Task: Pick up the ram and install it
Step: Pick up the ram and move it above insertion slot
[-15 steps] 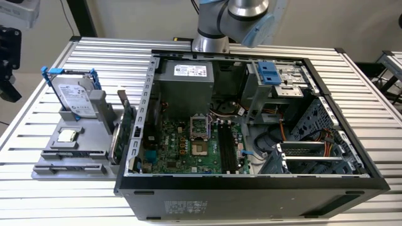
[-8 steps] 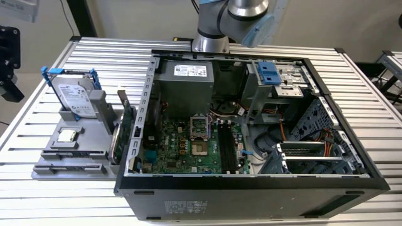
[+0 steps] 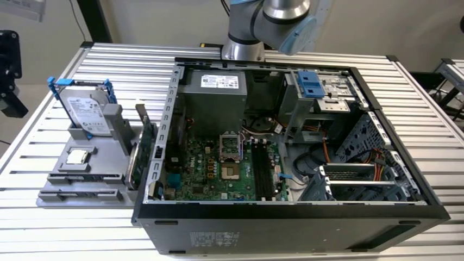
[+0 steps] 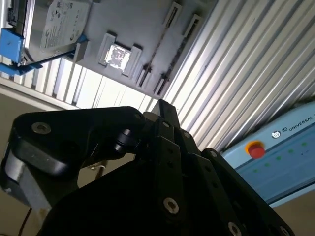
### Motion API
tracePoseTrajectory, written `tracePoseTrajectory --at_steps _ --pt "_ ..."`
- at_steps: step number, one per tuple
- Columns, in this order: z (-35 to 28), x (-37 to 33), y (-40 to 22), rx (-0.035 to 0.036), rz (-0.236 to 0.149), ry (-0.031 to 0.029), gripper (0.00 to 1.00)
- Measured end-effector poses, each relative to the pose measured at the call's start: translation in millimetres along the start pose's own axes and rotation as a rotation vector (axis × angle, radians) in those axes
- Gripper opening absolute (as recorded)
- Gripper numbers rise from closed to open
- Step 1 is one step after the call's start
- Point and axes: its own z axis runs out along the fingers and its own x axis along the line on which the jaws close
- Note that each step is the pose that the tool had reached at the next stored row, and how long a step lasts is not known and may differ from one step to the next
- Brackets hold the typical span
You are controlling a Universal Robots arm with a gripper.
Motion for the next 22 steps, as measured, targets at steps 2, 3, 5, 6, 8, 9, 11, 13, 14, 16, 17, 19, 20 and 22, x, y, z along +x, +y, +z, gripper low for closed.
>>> tracePoseTrajectory --at_steps 2,3,5,6,8,9,11,13,14,16,17,19,20,22 --pt "0.0 0.0 -0.1 -0.0003 -0.024 -0.0002 0.00" --pt "0.0 0.0 -0.1 -0.0005 -0.036 -0.0003 0.00" --pt "0.0 0.0 0.0 -0.0010 -0.060 -0.0005 0.00" --pt "0.0 0.0 -0.1 -0.0011 -0.070 -0.0008 0.00" --pt "0.0 0.0 -0.1 -0.0015 -0.091 -0.0018 0.00" --pt "-0.1 0.0 -0.1 -0.0019 -0.101 -0.0022 0.00" --pt "0.0 0.0 -0.1 -0.0023 -0.116 -0.0029 0.00" --pt "0.0 0.0 -0.1 -0.0025 -0.121 -0.0040 0.00" --pt "0.0 0.0 -0.1 -0.0024 -0.121 -0.0041 0.00" --pt "0.0 0.0 -0.1 -0.0024 -0.121 -0.0041 0.00" --pt "0.0 0.0 -0.1 -0.0024 -0.121 -0.0041 0.00" --pt "0.0 0.0 -0.1 -0.0025 -0.121 -0.0041 0.00" --pt "0.0 0.0 -0.1 -0.0025 -0.121 -0.0041 0.00" --pt "0.0 0.0 -0.1 -0.0024 -0.121 -0.0041 0.00"
